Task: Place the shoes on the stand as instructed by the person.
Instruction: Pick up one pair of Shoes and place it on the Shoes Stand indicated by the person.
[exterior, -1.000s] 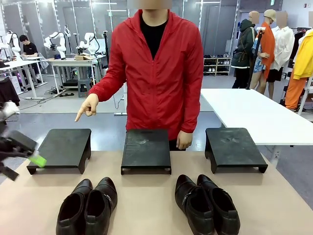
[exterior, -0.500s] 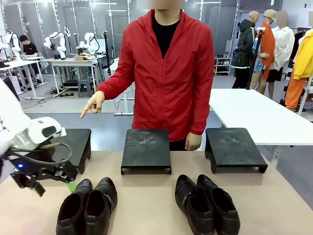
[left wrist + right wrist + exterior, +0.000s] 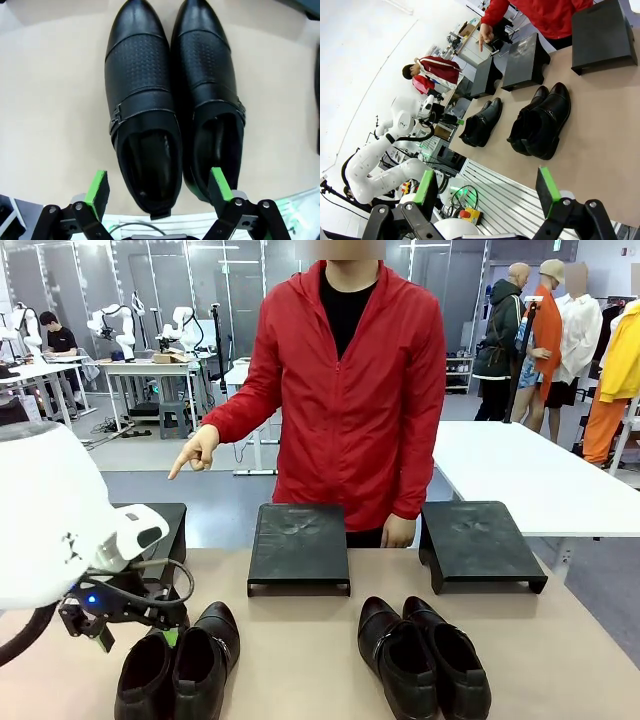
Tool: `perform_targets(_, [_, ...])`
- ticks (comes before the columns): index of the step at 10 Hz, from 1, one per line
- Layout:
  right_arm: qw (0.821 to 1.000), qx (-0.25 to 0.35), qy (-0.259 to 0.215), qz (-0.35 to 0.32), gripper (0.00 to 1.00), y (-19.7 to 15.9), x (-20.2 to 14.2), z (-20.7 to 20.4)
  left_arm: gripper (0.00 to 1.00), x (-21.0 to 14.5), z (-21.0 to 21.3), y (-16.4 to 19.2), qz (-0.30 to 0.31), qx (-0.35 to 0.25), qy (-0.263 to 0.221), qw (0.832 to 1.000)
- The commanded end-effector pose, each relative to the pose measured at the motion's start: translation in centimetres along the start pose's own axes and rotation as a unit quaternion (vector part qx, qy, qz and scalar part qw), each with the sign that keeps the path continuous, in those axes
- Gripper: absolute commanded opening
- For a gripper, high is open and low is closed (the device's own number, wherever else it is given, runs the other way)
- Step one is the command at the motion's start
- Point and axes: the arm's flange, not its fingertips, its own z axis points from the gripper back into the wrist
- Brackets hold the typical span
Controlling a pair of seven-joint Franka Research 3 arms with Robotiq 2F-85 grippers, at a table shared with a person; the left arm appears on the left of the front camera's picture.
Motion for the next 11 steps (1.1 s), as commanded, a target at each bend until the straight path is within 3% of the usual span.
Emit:
perform_targets(1, [1.0,0.003,-0.007,0.01,1.0,0.3,-0.1,0.4,1.0,0.6,-1.9,-0.8,0.031,-0.002,-0.005,1.0])
perform_targets(11, [1.0,0.003,-0.007,0.01,1.0,0.3,-0.1,0.4,1.0,0.3,-5.1,-2.7,-0.01,-0.014,0.029,0.999])
